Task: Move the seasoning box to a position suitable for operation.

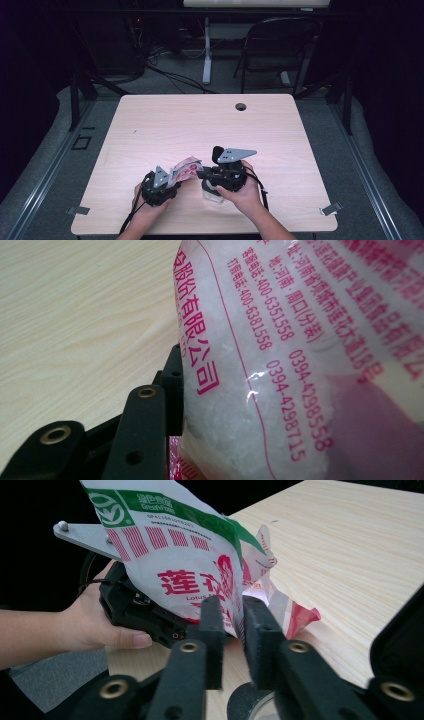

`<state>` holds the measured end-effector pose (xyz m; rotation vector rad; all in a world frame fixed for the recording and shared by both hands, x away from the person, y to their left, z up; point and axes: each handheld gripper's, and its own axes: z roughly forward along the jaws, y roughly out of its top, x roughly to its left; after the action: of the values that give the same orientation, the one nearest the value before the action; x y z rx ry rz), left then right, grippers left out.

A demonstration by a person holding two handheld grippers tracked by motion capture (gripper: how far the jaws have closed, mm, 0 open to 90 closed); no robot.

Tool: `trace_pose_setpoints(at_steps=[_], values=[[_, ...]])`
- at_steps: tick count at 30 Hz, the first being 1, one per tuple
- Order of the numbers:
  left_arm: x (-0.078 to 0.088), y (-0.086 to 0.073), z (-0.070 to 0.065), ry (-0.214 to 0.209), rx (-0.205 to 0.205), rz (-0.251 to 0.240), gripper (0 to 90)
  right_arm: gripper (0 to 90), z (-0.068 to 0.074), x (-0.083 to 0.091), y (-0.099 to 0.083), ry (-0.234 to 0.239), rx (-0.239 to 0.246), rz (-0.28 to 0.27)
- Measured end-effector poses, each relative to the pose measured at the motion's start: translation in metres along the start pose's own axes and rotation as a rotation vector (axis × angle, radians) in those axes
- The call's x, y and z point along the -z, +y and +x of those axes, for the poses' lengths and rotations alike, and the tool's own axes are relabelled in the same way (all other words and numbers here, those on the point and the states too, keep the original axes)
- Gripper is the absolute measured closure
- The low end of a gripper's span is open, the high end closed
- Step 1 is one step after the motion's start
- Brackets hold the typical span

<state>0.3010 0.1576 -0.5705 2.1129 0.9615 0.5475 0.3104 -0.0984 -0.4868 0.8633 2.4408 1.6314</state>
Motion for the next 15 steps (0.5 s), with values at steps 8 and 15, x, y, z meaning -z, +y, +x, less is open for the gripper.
trace_pose_setpoints(at_steps=[8,15], values=[[0.000,0.004,0.000,-0.001,-0.018,-0.004,59.8,69.7,-0.002,0.011,0.000,-0.013,0.000,-0.015],[-0.001,0.008,-0.001,-0.002,-0.021,-0.017,59.8,62.3,-0.004,0.021,0.001,-0.052,0.049,-0.041]])
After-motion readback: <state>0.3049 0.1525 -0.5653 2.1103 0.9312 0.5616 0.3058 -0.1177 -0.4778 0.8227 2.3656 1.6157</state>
